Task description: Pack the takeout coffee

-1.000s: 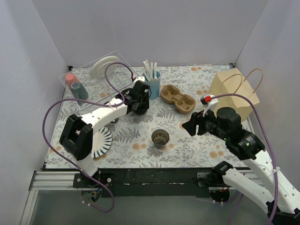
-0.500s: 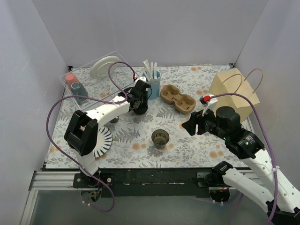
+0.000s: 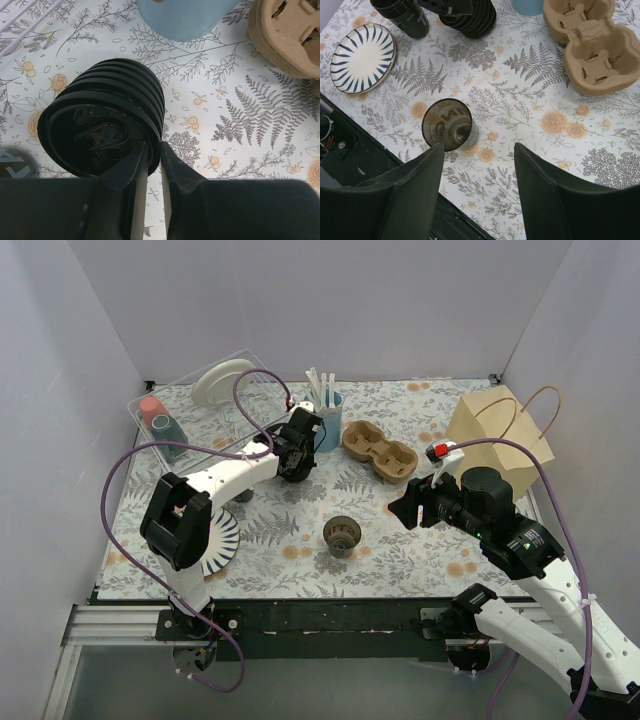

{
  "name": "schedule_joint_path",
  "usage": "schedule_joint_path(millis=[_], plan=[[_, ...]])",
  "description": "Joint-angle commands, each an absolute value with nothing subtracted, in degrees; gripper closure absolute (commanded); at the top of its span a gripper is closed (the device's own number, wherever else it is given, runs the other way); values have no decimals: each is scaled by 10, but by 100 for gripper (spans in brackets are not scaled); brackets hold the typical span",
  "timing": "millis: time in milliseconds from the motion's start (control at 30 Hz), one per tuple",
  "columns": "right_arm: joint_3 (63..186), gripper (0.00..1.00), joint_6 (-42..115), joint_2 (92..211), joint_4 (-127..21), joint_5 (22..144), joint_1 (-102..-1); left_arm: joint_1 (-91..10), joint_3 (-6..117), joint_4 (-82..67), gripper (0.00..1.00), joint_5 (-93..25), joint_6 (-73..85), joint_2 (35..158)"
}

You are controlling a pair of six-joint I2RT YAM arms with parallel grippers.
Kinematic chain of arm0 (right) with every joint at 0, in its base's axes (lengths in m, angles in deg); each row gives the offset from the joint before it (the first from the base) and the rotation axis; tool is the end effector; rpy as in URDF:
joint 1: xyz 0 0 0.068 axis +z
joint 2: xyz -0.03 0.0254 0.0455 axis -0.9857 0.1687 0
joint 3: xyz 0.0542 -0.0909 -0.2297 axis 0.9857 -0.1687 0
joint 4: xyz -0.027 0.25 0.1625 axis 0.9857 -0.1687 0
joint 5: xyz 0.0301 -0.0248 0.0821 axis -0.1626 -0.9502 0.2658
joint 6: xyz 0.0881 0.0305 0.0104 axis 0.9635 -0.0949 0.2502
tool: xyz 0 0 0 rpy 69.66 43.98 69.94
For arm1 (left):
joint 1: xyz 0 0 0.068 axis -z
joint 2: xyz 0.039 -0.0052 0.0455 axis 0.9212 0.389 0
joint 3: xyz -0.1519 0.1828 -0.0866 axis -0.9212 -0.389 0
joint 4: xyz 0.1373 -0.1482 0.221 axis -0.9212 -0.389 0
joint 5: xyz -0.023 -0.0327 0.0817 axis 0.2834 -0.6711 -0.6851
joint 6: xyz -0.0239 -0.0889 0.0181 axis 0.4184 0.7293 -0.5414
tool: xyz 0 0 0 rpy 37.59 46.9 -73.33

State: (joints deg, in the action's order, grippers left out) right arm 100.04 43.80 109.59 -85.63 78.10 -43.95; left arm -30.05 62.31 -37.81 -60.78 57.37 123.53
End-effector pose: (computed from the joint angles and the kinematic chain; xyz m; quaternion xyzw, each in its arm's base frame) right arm 0.1940 0.1486 0.3306 -0.1751 0.8031 0.2620 0.5057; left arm 0.3779 -0.2512 0.1690 -0.2616 0.8977 -0.1455 0.3232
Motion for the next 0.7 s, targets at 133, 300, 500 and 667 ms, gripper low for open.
schedule_joint_path(millis=[133,300,500,667], plan=[[1014,34,434,1092,-832,780,-442,-304,662,-403,88,-589,577,1198],[1010,34,437,1091,-824,783,-442,-304,682,-426,90,-574,580,1186],[949,36,515,1079,-701,859,-442,-304,676,-415,92,-426,598,1104],[924,36,577,1069,-637,854,-443,-304,601,-318,92,-207,636,998]])
